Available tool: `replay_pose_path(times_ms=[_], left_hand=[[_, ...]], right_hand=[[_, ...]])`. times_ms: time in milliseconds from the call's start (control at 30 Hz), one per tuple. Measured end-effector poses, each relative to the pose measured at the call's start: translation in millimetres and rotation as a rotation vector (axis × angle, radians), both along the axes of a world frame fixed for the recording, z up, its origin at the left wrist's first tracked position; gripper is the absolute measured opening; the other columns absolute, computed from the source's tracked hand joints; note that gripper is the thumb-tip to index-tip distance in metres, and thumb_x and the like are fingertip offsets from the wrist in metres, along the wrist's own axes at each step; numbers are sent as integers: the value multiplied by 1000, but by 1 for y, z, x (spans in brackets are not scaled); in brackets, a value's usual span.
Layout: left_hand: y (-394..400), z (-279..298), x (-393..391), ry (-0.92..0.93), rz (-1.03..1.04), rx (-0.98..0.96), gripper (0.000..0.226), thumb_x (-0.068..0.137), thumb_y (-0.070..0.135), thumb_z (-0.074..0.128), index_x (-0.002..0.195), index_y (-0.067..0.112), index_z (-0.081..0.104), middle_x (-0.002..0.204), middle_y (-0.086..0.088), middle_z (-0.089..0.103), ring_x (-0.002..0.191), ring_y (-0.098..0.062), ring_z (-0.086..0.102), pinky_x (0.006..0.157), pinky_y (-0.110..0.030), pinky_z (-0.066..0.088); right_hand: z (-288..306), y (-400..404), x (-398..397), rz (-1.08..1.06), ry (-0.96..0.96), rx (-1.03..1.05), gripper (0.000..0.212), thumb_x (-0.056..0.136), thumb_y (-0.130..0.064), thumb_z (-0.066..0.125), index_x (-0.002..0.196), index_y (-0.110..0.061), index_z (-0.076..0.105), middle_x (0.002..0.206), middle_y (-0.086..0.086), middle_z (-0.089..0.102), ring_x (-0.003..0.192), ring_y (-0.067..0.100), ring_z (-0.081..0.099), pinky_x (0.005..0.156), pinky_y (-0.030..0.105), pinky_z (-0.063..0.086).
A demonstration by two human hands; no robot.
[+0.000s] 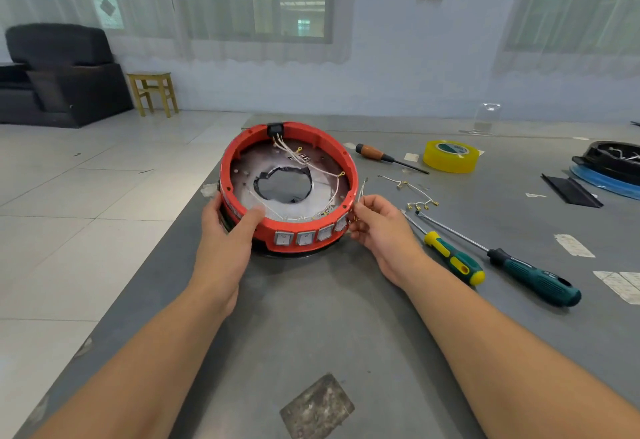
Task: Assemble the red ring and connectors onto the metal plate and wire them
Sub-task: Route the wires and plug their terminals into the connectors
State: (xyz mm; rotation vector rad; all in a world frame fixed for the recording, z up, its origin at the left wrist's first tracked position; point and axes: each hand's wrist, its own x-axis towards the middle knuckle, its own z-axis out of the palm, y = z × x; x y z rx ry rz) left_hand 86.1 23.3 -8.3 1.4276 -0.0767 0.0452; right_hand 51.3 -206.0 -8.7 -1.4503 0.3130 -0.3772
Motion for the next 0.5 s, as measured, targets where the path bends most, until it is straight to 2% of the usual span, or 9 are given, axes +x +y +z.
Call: replay_pose_path(times_ms=[100, 167, 200, 267, 333, 500], left_hand=[[4, 0, -4, -39, -58, -101, 84, 80, 41, 82, 153, 50, 39, 147, 31, 50, 132, -8, 59, 104, -44, 54], [7, 0, -5, -29, -92, -166, 79, 89, 26, 82, 149, 57, 41, 149, 29, 49, 125, -18, 66, 87, -43, 63], [8, 0, -5, -20, -109, -184, 80, 90, 21, 82, 148, 60, 42, 152, 24, 48, 124, -23, 67, 84, -44, 64], [7, -1, -7, -20, -137, -203, 83, 91, 14, 80, 145, 63, 42, 153, 14, 50, 122, -29, 69, 83, -46, 65], [5, -2, -9, -33, -158, -220, 83, 96, 7, 73, 144, 67, 41, 148, 9, 57, 117, -27, 73, 83, -49, 65], [-1, -3, -11, -16, -192, -271, 84, 105, -2, 52, 141, 72, 39, 147, 7, 61, 112, -27, 75, 82, -50, 64]], right_hand=[[-2, 1, -1, 28, -57, 33, 11, 105, -15, 58, 99, -11, 66, 80, 1, 69, 72, 12, 64, 82, 37, 60], [-3, 2, -2, 29, -80, 37, 9, 104, -16, 59, 99, -11, 66, 84, 3, 72, 75, 14, 67, 82, 36, 60], [-3, 2, -2, 23, -85, 37, 9, 104, -15, 60, 98, -12, 66, 85, 3, 73, 75, 14, 68, 79, 34, 61], [-4, 2, -2, 5, -87, 31, 10, 103, -15, 60, 96, -14, 67, 84, 2, 74, 76, 15, 68, 76, 32, 59], [-6, 1, -2, -5, -93, 9, 12, 103, -12, 59, 94, -14, 67, 82, 1, 74, 75, 15, 68, 74, 30, 60], [-10, 3, -1, -39, -109, -120, 20, 101, -16, 64, 82, -22, 69, 79, -4, 72, 74, 10, 66, 70, 26, 56]])
